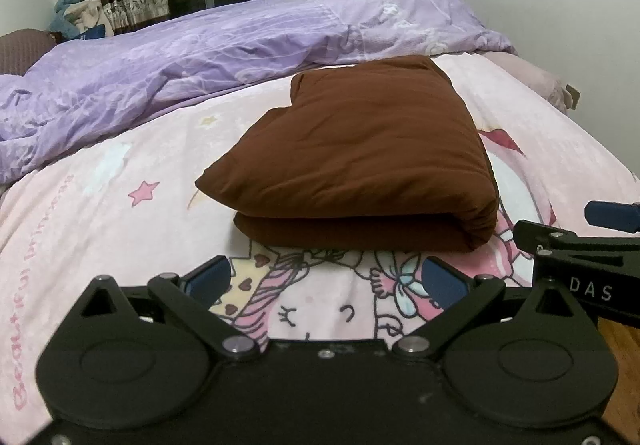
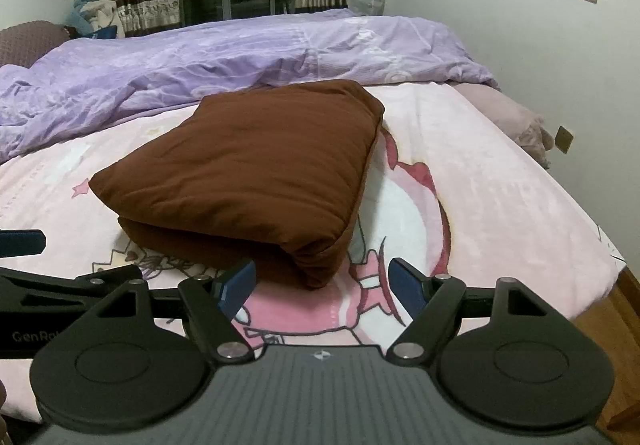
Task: Fold large clothes
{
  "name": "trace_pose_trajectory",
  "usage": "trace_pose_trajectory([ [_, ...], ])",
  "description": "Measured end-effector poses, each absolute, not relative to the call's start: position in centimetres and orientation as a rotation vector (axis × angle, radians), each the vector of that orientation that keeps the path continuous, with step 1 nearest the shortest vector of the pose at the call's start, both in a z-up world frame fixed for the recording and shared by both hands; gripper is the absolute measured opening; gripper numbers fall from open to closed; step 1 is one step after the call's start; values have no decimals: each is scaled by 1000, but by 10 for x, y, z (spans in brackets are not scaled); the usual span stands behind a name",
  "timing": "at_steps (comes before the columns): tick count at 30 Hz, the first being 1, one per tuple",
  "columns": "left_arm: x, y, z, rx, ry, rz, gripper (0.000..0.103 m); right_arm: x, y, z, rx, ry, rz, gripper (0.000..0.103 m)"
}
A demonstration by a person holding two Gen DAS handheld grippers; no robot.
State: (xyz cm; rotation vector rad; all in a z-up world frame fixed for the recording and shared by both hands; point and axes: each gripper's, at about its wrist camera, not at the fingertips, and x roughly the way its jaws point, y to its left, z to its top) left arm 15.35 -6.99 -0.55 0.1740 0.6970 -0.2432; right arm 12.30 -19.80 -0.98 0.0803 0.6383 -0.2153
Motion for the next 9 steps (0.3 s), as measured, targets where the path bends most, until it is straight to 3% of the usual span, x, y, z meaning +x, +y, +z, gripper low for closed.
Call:
trace_pose_trajectory([
  [9,150,-68,-5,163,678,-256,103,123,-199,-9,79,643,-216,89],
])
